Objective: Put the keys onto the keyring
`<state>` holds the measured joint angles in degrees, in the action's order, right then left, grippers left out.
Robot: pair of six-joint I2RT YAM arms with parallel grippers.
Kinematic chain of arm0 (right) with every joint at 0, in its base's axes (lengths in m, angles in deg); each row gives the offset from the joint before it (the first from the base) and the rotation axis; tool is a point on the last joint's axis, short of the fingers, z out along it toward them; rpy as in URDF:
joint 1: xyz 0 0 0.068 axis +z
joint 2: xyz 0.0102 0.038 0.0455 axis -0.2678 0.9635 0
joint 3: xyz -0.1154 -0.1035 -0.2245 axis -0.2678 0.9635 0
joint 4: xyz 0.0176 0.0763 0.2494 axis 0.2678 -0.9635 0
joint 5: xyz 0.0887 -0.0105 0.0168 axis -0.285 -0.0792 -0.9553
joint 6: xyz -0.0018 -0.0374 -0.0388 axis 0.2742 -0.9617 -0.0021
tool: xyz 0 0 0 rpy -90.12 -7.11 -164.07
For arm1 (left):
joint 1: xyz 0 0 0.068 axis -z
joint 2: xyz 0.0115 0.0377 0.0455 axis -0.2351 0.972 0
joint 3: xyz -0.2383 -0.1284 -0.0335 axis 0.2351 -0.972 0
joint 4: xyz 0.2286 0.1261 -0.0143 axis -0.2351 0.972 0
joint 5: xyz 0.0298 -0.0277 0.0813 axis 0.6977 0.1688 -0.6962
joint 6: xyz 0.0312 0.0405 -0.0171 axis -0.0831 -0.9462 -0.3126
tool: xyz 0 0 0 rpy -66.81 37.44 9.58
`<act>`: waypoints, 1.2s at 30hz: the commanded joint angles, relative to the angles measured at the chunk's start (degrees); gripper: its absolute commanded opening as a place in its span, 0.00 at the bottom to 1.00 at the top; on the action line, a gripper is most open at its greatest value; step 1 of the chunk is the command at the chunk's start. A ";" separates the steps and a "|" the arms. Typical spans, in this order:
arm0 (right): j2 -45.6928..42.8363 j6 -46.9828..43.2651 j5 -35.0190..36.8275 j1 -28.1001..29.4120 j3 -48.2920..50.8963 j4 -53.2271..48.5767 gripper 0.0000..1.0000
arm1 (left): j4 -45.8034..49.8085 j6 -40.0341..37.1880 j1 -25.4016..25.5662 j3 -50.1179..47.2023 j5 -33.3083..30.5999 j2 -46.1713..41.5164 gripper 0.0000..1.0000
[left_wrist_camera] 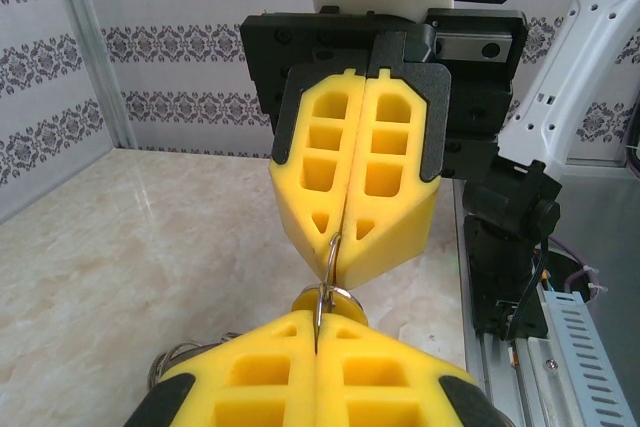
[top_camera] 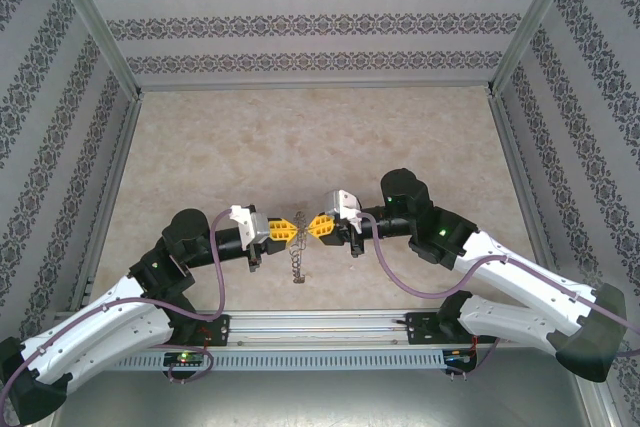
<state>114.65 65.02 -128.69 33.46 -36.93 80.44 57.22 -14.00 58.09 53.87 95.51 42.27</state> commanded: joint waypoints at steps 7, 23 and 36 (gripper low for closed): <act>-1.33 0.90 -2.16 0.37 -0.42 -0.45 0.00 | -4.42 -1.47 -0.63 -0.46 1.25 -0.79 0.00; -3.13 2.90 -1.86 0.60 2.27 0.97 0.00 | -4.85 -1.42 -0.63 -0.56 3.83 0.01 0.00; -1.60 2.64 -1.44 0.67 1.83 1.50 0.00 | -4.87 -1.25 -0.63 -0.52 4.09 -0.09 0.00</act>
<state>113.10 66.74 -128.69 33.48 -35.25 80.48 56.81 -14.43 58.09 53.13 98.29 42.60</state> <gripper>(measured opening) 0.059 0.065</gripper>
